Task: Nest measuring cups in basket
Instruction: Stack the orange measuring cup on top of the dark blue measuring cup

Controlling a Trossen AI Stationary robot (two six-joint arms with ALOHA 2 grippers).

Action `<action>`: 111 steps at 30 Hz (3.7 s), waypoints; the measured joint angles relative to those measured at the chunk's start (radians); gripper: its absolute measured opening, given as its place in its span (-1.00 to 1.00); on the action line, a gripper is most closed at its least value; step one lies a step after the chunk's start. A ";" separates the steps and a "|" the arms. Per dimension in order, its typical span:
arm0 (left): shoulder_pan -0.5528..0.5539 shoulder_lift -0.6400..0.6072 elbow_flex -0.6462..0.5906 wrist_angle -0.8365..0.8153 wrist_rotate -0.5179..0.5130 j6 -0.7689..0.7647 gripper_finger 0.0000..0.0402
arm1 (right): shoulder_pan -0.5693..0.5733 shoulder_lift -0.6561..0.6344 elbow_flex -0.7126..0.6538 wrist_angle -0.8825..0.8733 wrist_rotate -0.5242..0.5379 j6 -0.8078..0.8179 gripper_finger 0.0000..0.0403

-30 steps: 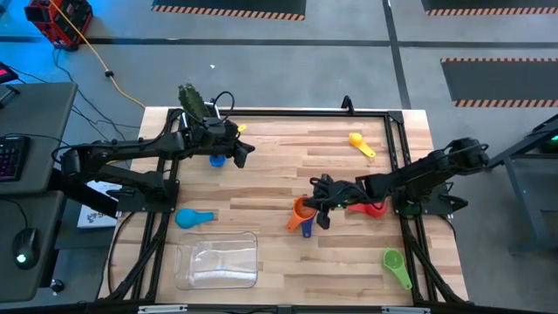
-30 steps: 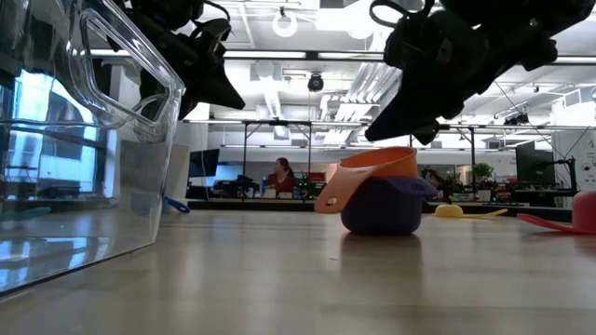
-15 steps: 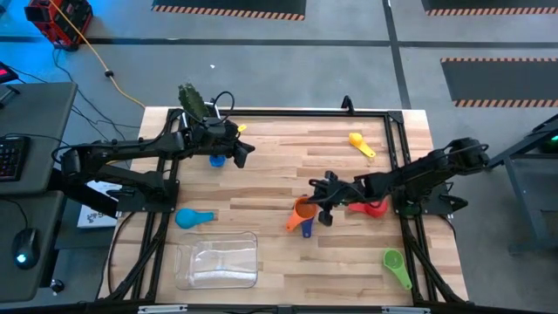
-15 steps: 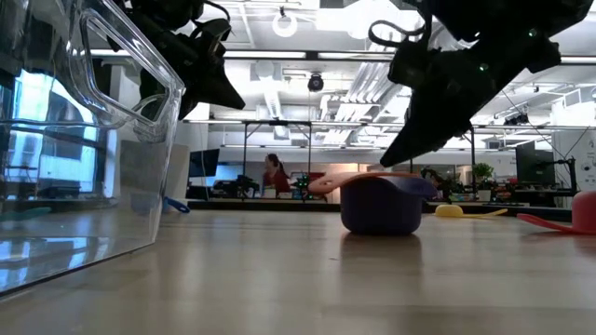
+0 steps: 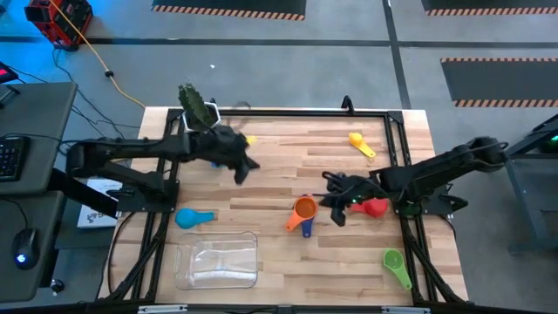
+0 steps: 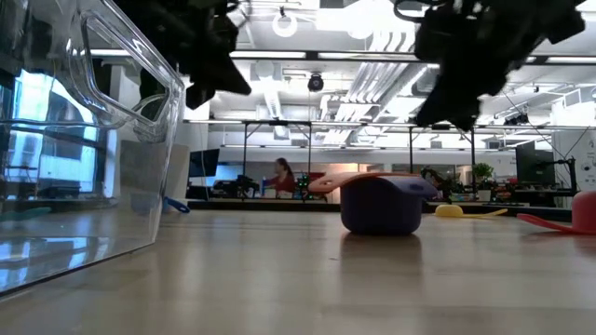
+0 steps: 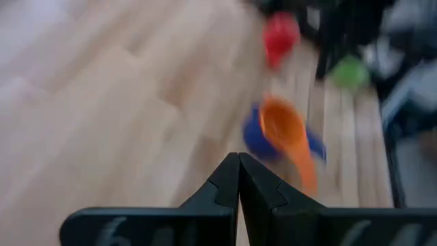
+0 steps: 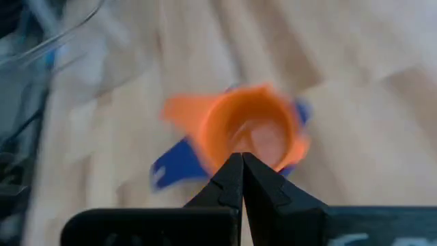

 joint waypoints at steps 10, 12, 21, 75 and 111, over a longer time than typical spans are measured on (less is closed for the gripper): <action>-0.168 0.284 0.079 0.000 0.007 0.077 -1.00 | 0.101 0.034 0.000 -0.031 -0.036 0.198 -1.00; -0.178 0.326 0.099 -0.003 0.034 0.093 -1.00 | 0.102 0.051 0.000 -0.035 -0.038 0.252 -1.00; -0.180 0.414 0.173 -0.014 0.135 0.083 -1.00 | 0.102 0.126 0.000 -0.041 -0.048 0.467 -1.00; -0.308 0.632 0.184 0.260 0.089 -0.591 -1.00 | 0.142 0.352 -0.001 0.190 0.011 0.866 -1.00; -0.325 0.677 0.183 0.420 -0.008 -0.659 -1.00 | 0.139 0.351 0.000 0.331 0.161 1.026 -1.00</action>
